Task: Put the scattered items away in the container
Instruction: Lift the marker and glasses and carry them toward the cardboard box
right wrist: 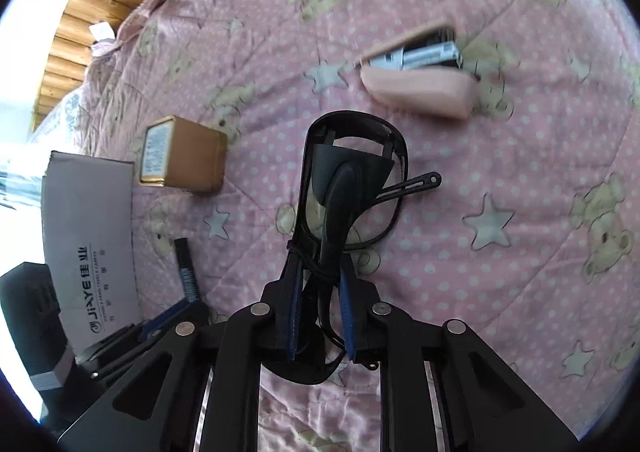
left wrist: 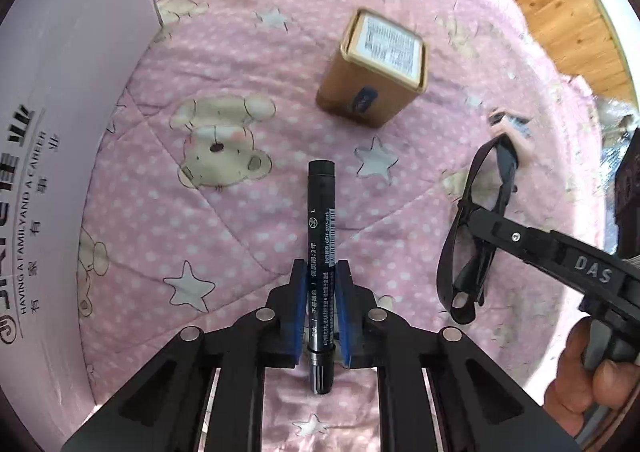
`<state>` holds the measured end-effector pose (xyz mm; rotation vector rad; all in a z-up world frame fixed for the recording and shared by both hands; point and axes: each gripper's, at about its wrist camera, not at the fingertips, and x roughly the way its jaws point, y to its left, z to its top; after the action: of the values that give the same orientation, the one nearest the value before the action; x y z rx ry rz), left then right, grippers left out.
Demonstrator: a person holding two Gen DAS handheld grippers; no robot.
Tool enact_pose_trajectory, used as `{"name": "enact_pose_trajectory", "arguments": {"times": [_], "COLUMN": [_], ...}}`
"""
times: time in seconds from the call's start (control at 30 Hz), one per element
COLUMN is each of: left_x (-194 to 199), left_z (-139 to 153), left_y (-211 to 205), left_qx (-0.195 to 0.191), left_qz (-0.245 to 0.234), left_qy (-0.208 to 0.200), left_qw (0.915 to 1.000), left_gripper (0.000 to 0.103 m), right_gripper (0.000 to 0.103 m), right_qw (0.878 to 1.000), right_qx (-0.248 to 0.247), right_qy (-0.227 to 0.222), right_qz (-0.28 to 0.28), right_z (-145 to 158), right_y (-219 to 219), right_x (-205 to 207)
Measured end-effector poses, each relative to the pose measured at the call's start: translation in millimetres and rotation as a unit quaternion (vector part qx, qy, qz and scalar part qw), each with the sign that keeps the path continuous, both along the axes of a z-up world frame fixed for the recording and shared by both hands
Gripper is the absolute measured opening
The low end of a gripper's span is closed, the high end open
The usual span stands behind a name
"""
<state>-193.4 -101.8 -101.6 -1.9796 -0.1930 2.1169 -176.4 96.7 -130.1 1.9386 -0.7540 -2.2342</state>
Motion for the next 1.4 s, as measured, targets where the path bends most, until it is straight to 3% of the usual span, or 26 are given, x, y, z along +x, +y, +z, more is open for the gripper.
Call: {"name": "enact_pose_trajectory", "arguments": {"times": [0.23,0.53,1.4], "left_x": [-5.1,35.1,68.4], "left_z": [11.6,43.3,95.8], "left_y": [0.7,-52.7,-67.6], "left_qx": [0.021,0.018,0.036], "left_qz": [-0.006,0.004,0.013], "left_qy": [0.021,0.036,0.092], "left_qw": [0.9995,0.9992,0.9950], "left_gripper": [0.014,0.014,0.014], "right_gripper": [0.018,0.018,0.018], "right_qw": [1.000,1.000,0.997], "right_qx": [-0.006,-0.003,0.007], "right_qy": [0.012,0.010,0.045], "right_qz": [0.009,0.025,0.057], "right_z": [16.2,25.0,65.4], "right_y": [-3.9,-16.7,-49.0], "right_x": [6.8,34.7,82.5]}}
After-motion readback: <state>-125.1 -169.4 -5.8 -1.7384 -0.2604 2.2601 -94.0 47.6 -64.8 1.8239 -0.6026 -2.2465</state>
